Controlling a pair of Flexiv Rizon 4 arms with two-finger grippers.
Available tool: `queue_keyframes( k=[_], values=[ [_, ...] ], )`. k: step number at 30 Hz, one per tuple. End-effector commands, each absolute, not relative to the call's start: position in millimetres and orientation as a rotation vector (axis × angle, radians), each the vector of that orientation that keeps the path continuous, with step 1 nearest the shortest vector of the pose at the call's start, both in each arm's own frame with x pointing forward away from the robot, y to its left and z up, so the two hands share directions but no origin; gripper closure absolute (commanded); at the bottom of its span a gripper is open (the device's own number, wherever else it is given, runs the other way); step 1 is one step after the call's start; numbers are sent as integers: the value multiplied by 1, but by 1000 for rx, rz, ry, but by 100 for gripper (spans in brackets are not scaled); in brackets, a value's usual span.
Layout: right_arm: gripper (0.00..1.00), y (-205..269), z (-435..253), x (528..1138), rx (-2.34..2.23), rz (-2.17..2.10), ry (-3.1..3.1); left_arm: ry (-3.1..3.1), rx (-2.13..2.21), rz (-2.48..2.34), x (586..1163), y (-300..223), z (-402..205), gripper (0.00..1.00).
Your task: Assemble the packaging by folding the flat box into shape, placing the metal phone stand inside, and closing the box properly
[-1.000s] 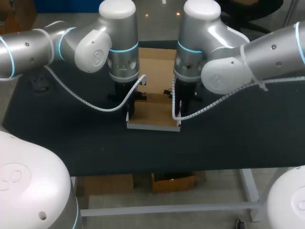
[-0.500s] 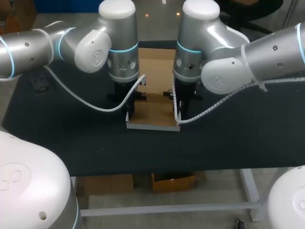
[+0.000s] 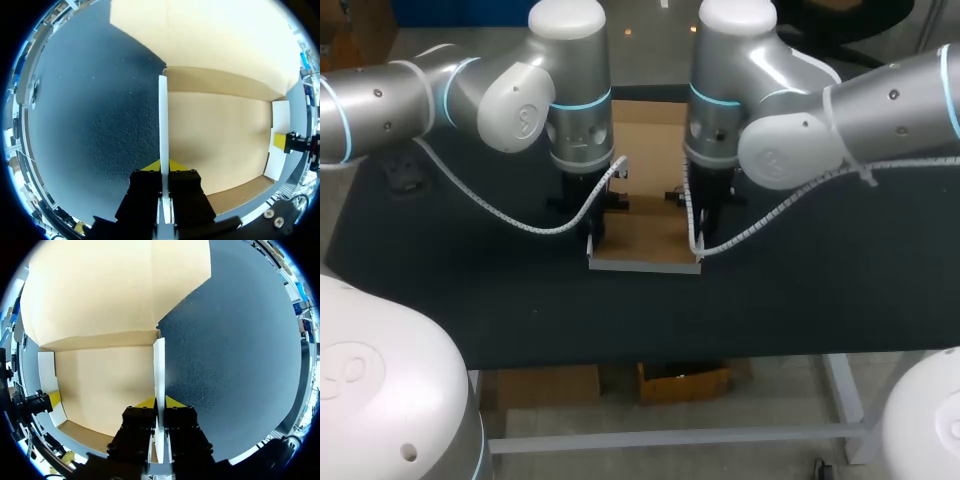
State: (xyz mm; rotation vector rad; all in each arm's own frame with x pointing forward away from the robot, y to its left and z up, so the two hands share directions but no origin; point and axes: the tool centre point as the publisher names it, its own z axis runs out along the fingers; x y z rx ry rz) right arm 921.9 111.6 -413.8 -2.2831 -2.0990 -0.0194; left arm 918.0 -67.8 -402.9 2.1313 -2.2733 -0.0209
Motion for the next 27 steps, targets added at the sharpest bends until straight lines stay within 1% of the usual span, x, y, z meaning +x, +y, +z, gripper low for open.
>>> queue_keyframes(
  k=[1,10,11,13,27],
  values=[
    [93,118,-416,927,-2287,25,-2111,-2276,2134,-27,918,-68,-402,100],
    [93,117,-419,927,-2307,55,-2128,-2276,2134,-27,918,-68,-402,100],
    [95,117,-420,927,-2312,60,-2128,-2276,2134,-27,918,-68,-402,100],
    [100,116,-421,927,-2313,67,-2136,-2276,2134,-27,918,-68,-402,100],
    [100,115,-424,925,-2369,111,-2147,-2276,2134,-27,918,-68,-402,100]
  ],
)
